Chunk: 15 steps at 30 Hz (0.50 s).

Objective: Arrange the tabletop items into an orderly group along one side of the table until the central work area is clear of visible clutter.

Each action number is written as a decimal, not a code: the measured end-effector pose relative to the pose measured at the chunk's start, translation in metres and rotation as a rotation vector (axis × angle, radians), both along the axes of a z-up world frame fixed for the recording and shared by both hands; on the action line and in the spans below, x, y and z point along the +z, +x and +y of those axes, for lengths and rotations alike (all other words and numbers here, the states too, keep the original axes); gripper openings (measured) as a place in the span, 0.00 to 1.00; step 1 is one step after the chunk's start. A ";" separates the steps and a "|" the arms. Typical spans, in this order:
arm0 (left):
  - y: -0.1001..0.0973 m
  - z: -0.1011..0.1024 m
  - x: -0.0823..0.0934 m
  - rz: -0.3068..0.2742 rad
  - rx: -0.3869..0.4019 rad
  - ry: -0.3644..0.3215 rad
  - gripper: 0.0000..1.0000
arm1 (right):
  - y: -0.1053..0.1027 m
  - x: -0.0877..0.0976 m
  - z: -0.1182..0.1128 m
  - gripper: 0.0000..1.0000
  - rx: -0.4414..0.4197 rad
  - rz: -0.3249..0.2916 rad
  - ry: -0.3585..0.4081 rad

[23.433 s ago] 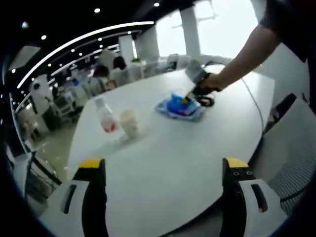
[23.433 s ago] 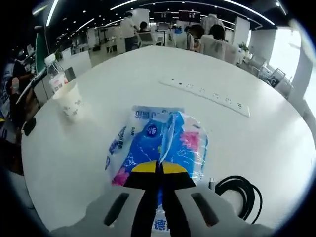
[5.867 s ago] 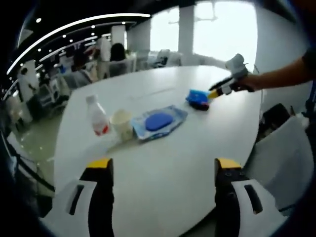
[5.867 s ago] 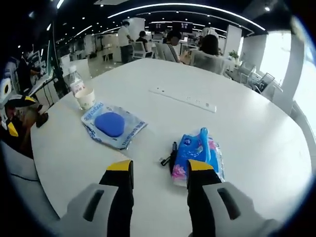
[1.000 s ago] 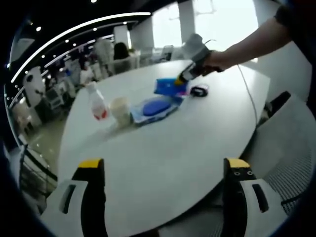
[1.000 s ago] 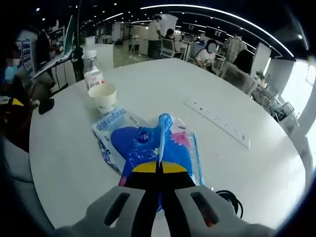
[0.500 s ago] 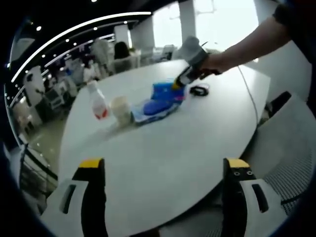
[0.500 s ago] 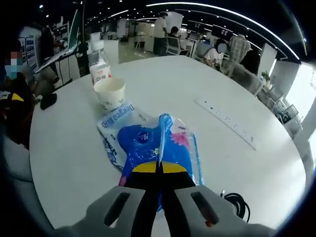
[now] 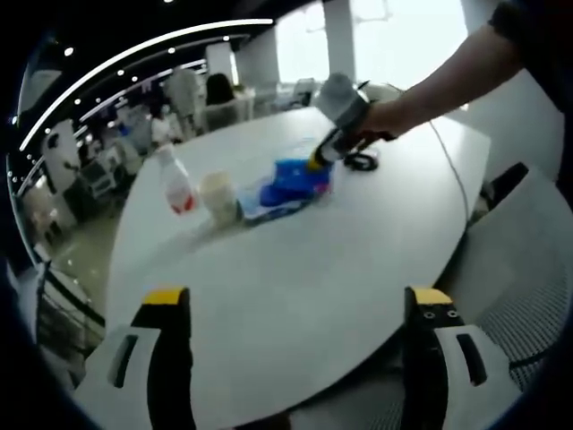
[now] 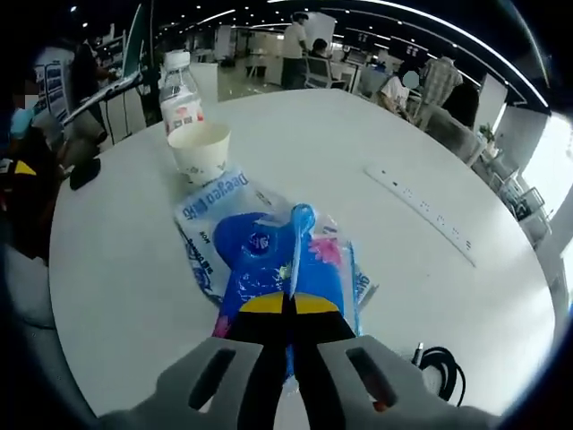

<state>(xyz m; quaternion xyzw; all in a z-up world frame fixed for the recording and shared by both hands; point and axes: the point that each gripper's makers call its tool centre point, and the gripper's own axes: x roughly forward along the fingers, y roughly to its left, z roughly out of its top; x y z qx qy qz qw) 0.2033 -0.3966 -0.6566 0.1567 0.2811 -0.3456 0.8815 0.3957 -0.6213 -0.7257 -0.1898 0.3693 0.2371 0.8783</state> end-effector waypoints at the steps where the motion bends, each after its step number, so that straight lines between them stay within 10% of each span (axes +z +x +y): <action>1: 0.000 0.000 0.000 0.000 0.000 0.000 0.96 | 0.000 -0.001 -0.001 0.00 -0.001 0.002 -0.004; 15: -0.001 -0.001 0.000 0.001 -0.003 -0.007 0.96 | -0.004 0.012 -0.006 0.14 -0.016 -0.019 0.039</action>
